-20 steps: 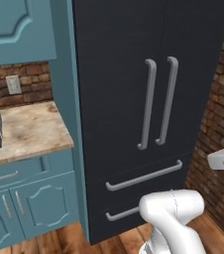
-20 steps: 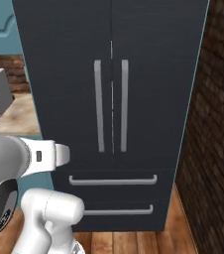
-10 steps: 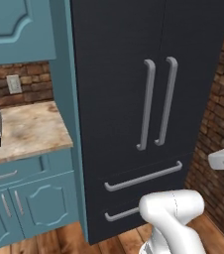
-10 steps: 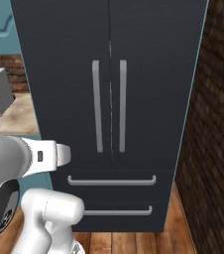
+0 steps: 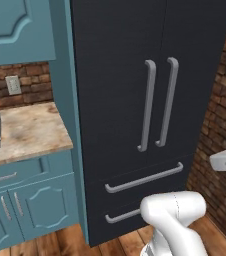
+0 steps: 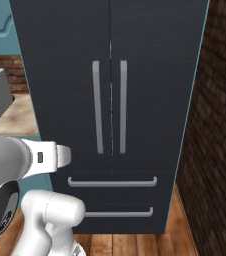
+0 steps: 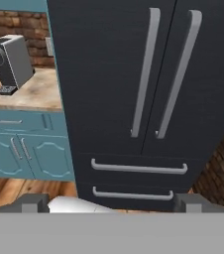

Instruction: Place one of the steaks on the plate and the other in the bowl. Then place the bowl in the fridge.

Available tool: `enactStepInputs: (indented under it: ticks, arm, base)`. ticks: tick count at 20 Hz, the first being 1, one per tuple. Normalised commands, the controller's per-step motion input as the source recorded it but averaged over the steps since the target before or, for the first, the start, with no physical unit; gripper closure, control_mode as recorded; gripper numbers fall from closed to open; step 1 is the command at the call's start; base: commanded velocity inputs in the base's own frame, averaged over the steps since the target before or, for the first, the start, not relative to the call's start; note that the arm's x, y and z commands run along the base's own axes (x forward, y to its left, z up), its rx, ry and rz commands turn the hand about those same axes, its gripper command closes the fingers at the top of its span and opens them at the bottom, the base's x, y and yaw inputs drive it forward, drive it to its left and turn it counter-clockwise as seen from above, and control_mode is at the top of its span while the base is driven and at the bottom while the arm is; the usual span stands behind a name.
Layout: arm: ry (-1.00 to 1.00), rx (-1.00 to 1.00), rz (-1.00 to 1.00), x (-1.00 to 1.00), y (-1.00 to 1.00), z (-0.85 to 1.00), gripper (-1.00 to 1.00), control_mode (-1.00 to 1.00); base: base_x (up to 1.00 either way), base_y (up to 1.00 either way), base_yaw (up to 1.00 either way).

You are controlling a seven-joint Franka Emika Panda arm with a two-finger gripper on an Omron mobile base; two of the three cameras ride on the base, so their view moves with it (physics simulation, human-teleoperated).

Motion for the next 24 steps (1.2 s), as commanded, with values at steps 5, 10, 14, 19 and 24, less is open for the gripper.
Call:
enactStepInputs:
  ticks: [5, 10, 14, 19, 24]
  arm:
    - [0.0, 0.0, -0.02, 0.29, 0.0, -0.03, -1.0, -1.0]
    - [0.06, 0.0, -0.2, 0.56, -0.07, 0.0, -1.0, -1.0]
    - [0.07, 0.04, -0.14, 0.28, -0.44, 0.0, -1.0, -1.0]
    - [-0.03, 0.09, 0.01, 0.15, -0.6, 0.0, -1.0, -1.0]
    - [-0.03, 0.04, 0.02, 0.43, -0.18, 0.0, -1.0, -1.0]
  base:
    - [0.08, 0.0, 0.0]
    - [0.0, 0.0, 0.0]
    - [0.0, 0.0, 0.0]
    - [0.0, 0.0, 0.0]
    - [0.0, 0.0, 0.0]
